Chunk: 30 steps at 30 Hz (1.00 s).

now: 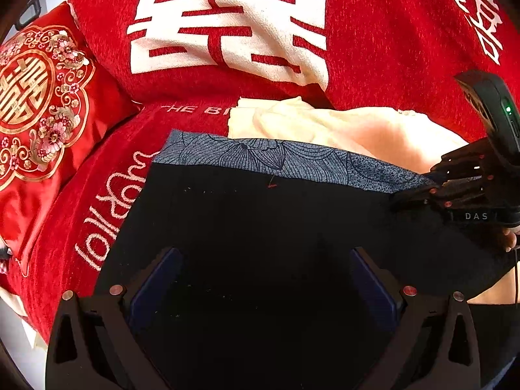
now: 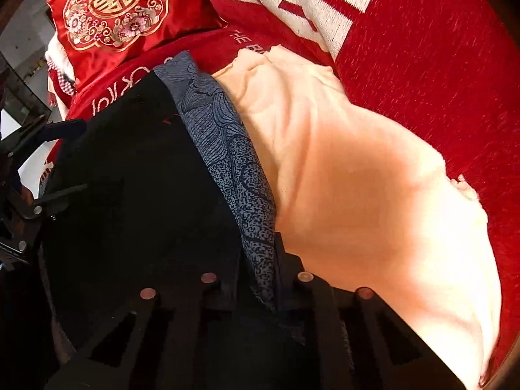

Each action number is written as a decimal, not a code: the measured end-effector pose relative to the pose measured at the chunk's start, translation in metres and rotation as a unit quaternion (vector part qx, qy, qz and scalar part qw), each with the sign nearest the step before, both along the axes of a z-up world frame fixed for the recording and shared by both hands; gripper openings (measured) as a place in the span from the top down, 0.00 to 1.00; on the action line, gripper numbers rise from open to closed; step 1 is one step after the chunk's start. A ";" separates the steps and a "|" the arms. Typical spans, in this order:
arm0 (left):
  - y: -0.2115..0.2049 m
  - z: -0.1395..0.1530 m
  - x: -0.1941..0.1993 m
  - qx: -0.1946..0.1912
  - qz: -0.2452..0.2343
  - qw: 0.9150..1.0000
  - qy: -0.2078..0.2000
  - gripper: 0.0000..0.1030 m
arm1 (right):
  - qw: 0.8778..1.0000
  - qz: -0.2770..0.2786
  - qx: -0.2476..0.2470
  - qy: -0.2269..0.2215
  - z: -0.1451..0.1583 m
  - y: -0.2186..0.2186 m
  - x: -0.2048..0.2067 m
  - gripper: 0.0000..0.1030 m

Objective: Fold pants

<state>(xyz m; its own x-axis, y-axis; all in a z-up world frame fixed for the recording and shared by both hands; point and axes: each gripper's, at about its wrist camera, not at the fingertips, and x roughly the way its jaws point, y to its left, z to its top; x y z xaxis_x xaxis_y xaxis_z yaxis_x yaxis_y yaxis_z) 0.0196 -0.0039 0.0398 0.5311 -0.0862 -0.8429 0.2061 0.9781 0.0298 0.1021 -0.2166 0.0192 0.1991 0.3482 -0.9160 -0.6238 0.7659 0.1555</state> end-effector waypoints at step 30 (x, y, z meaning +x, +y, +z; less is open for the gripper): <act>0.007 -0.008 0.002 -0.021 0.025 0.999 0.020 0.00 | 0.980 0.002 -0.137 -0.145 -0.003 0.037 -0.049 0.92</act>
